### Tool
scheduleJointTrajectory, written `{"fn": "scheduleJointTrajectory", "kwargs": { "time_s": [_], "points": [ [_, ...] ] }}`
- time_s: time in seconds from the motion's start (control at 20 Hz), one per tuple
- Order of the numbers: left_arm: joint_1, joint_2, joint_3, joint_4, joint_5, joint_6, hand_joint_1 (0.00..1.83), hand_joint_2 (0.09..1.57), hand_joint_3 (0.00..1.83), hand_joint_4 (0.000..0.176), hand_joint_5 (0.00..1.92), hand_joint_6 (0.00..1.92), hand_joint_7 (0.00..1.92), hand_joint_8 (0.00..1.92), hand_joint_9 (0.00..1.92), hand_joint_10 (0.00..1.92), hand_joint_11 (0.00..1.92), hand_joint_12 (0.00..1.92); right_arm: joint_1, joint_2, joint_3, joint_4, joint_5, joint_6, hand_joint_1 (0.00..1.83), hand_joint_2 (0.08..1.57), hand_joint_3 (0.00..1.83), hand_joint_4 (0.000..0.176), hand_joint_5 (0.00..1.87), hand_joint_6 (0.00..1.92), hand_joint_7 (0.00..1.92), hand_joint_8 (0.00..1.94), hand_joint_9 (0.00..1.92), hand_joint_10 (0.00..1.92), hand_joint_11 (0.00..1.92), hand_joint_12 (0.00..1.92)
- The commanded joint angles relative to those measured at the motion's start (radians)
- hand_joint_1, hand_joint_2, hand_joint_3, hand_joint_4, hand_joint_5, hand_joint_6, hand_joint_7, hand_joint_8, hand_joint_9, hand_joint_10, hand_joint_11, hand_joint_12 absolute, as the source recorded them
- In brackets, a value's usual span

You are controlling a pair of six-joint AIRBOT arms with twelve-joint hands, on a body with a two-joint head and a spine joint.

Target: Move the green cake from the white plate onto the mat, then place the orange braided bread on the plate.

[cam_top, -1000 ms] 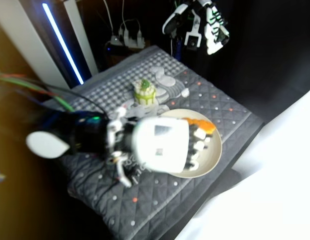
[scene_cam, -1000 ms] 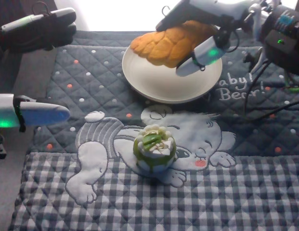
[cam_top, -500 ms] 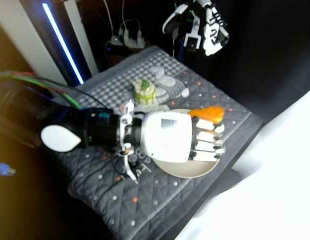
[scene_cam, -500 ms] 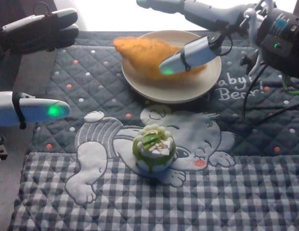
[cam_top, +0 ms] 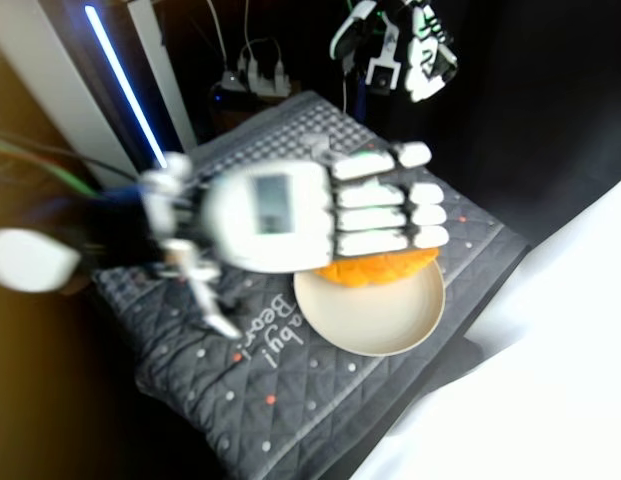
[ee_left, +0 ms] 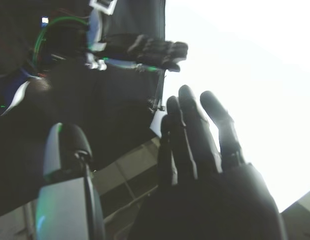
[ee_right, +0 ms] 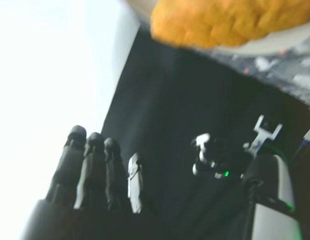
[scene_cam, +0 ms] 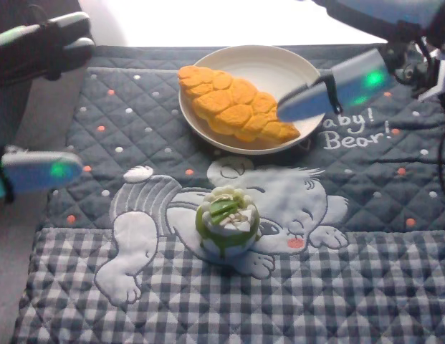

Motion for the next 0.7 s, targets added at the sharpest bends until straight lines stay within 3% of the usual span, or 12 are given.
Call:
{"fn": "scheduleJointTrajectory", "kwargs": {
  "time_s": [0.0, 0.1, 0.2, 0.3, 0.35, 0.4, 0.45, 0.5, 0.55, 0.6, 0.65],
  "points": [
    [0.009, 0.011, -0.005, -0.040, -0.176, 0.002, 0.85, 0.82, 0.00, 0.000, 0.26, 0.00, 0.46, 0.00, 0.43, 0.00, 0.00, 1.37, -0.026, 0.030, -0.027, 0.070, 0.163, -0.025, 0.70, 0.69, 0.00, 0.176, 0.00, 0.00, 0.00, 0.00, 0.00, 0.00, 0.00, 0.00],
    [0.049, 0.014, -0.013, -0.078, -0.224, 0.007, 0.93, 0.81, 0.00, 0.000, 0.27, 0.00, 0.45, 0.00, 0.42, 0.00, 0.00, 1.33, -0.111, 0.061, -0.053, 0.138, 0.291, -0.064, 0.68, 0.73, 0.00, 0.175, 0.00, 0.00, 0.00, 0.00, 0.00, 0.00, 0.00, 0.00],
    [0.052, 0.013, -0.014, -0.089, -0.224, 0.010, 0.89, 0.84, 0.01, 0.000, 0.27, 0.00, 0.45, 0.00, 0.42, 0.00, 0.00, 1.32, -0.164, 0.078, -0.064, 0.178, 0.357, -0.064, 0.74, 0.73, 0.00, 0.174, 0.01, 0.01, 0.00, 0.00, 0.00, 0.00, 0.00, 0.00],
    [0.048, 0.015, -0.017, -0.091, -0.224, 0.011, 0.97, 0.80, 0.00, 0.000, 0.22, 0.00, 0.44, 0.00, 0.44, 0.01, 0.00, 1.32, -0.212, 0.102, -0.085, 0.220, 0.415, -0.064, 0.69, 0.77, 0.02, 0.111, 0.05, 0.02, 0.00, 0.00, 0.00, 0.00, 0.00, 0.00],
    [0.041, 0.017, -0.020, -0.091, -0.224, 0.011, 1.00, 0.78, 0.00, 0.000, 0.24, 0.00, 0.47, 0.01, 0.47, 0.02, 0.00, 1.30, -0.228, 0.116, -0.097, 0.240, 0.442, -0.064, 0.71, 0.78, 0.02, 0.100, 0.04, 0.01, 0.00, 0.00, 0.00, 0.00, 0.00, 0.00],
    [0.034, 0.018, -0.020, -0.091, -0.225, 0.012, 1.01, 0.80, 0.00, 0.000, 0.25, 0.00, 0.45, 0.00, 0.44, 0.01, 0.00, 1.17, -0.242, 0.127, -0.106, 0.255, 0.470, -0.064, 0.72, 0.76, 0.01, 0.101, 0.01, 0.00, 0.00, 0.00, 0.00, 0.00, 0.00, 0.00],
    [0.032, 0.017, -0.020, -0.092, -0.225, 0.016, 1.01, 0.80, 0.00, 0.000, 0.25, 0.00, 0.45, 0.00, 0.44, 0.01, 0.00, 1.17, -0.253, 0.131, -0.110, 0.265, 0.488, -0.064, 0.72, 0.76, 0.01, 0.101, 0.01, 0.00, 0.00, 0.00, 0.00, 0.00, 0.00, 0.00],
    [0.031, 0.017, -0.020, -0.095, -0.225, 0.019, 1.04, 0.78, 0.00, 0.000, 0.27, 0.01, 0.44, 0.00, 0.44, 0.00, 0.00, 1.14, -0.260, 0.133, -0.111, 0.270, 0.500, -0.064, 0.65, 0.77, 0.01, 0.062, 0.02, 0.00, 0.00, 0.00, 0.00, 0.00, 0.00, 0.00],
    [0.031, 0.016, -0.020, -0.103, -0.225, 0.016, 1.05, 0.77, 0.00, 0.000, 0.28, 0.00, 0.43, 0.00, 0.43, 0.00, 0.00, 1.10, -0.266, 0.133, -0.113, 0.277, 0.511, -0.064, 0.65, 0.79, 0.01, 0.041, 0.02, 0.00, 0.00, 0.00, 0.00, 0.00, 0.00, 0.00],
    [0.031, 0.016, -0.020, -0.110, -0.225, 0.011, 1.07, 0.74, 0.00, 0.000, 0.34, 0.02, 0.45, 0.00, 0.44, 0.00, 0.00, 1.21, -0.269, 0.133, -0.114, 0.282, 0.518, -0.064, 0.59, 0.81, 0.02, 0.042, 0.00, 0.00, 0.00, 0.00, 0.00, 0.00, 0.00, 0.00],
    [0.032, 0.016, -0.020, -0.117, -0.225, 0.008, 1.02, 0.73, 0.00, 0.000, 0.41, 0.02, 0.48, 0.01, 0.46, 0.03, 0.00, 1.42, -0.280, 0.136, -0.118, 0.295, 0.534, -0.065, 0.69, 0.77, 0.00, 0.099, 0.09, 0.01, 0.02, 0.00, 0.00, 0.00, 0.00, 0.00]
  ]
}}
